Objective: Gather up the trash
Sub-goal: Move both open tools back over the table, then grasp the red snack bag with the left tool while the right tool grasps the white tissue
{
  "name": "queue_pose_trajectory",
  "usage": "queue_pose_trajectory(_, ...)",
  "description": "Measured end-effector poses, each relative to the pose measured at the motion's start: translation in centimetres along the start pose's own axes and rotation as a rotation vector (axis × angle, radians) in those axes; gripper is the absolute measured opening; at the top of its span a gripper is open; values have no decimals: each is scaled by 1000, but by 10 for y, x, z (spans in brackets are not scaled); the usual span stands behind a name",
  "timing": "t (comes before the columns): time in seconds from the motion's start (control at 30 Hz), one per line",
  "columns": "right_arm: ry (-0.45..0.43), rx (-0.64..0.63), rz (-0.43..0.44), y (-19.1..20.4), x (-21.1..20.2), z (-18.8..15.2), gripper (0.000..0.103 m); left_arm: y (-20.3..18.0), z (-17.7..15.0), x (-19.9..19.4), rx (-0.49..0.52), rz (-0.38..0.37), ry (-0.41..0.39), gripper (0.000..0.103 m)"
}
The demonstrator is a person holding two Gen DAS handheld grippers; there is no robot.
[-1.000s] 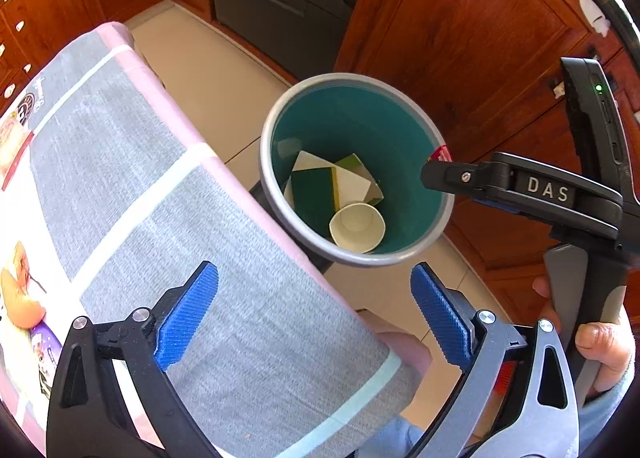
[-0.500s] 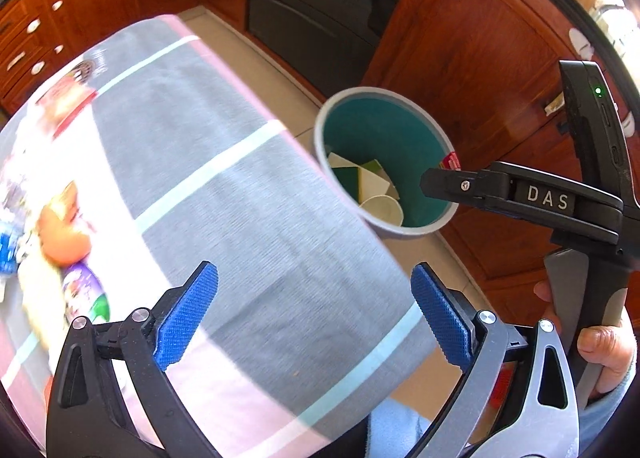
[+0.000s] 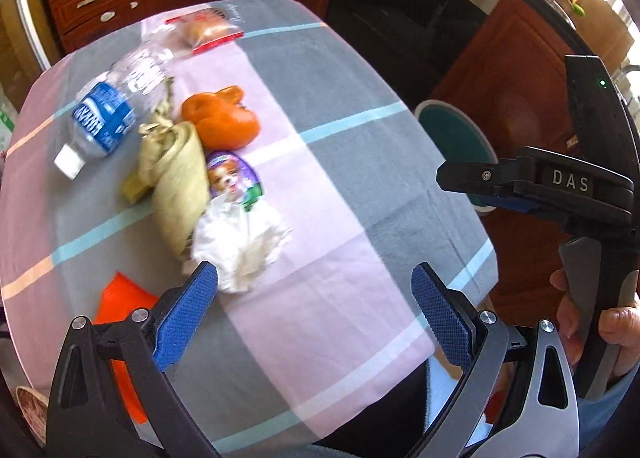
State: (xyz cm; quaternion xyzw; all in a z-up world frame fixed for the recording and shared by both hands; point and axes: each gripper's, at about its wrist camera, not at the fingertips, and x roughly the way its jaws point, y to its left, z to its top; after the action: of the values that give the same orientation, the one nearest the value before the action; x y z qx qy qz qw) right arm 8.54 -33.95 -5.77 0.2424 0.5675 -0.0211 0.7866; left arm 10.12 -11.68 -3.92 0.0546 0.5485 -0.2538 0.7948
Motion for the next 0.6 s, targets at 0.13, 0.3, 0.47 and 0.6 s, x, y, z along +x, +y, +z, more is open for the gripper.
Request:
queue_pose_trajectory(0.13,37,-71,5,41,13,-9,89,36,-20,-16,-41,39,-24,98)
queue_pose_trajectory(0.3,92,-140,21,87,32,-22,90,83,-46,-30,-110,79,-35,98)
queue_pose_trajectory(0.47,142,-188,21,118,54,-32,89,122,-69,-27,-187,84,-14,98)
queue_pose_trajectory(0.6,171,-207,2,131,72,-36,89,136,-79,-23,-223,71,2,98)
